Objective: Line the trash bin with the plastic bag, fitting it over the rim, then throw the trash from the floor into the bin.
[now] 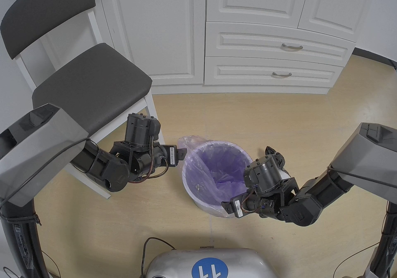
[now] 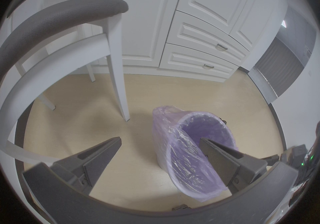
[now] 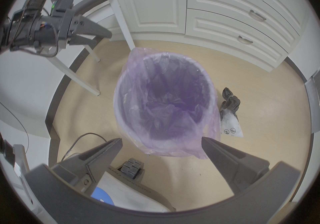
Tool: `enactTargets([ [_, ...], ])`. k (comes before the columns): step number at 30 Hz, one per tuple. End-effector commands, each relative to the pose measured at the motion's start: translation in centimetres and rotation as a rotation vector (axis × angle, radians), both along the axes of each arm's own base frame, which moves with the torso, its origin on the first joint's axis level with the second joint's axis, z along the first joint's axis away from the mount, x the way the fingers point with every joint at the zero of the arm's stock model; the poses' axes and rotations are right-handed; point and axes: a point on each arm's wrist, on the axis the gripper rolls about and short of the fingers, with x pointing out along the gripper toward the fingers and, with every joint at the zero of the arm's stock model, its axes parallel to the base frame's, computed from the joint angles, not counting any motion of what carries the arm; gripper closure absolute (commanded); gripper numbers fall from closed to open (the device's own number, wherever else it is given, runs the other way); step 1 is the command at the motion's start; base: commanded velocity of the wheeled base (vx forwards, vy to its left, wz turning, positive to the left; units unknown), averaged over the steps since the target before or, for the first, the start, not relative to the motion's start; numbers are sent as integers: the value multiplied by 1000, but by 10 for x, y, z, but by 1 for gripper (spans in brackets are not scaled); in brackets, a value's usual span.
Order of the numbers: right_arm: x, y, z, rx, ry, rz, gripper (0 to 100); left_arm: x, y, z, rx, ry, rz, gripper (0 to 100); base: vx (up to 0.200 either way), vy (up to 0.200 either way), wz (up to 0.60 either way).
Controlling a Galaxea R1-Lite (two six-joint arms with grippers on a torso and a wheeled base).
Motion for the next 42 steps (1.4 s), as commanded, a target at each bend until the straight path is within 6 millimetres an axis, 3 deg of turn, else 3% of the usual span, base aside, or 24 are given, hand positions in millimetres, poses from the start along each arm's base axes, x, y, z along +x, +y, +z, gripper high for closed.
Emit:
enactTargets([
  [1,4,-1,5,14,-17,-9,0,-2,-8,-9,8,17,-18,0,0,0,0],
  [9,40,4,-13,59,-31,-101,0,10,-25,-41,-1,-11,-12,0,0,0,0],
  [15,69,25,-34,129,-56,-209,0,15,-30,-44,18,-31,36,0,0,0,0],
  [20,90,35,-39,147,-123,-283,0,9,-38,-42,-3,-28,25,0,0,0,0],
  [31,94,43,-40,149,-151,-302,0,0,-58,-52,1,-10,4,0,0,0,0],
  [42,49,81,-37,226,-90,-204,0,3,-63,-62,25,3,26,0,0,0,0],
])
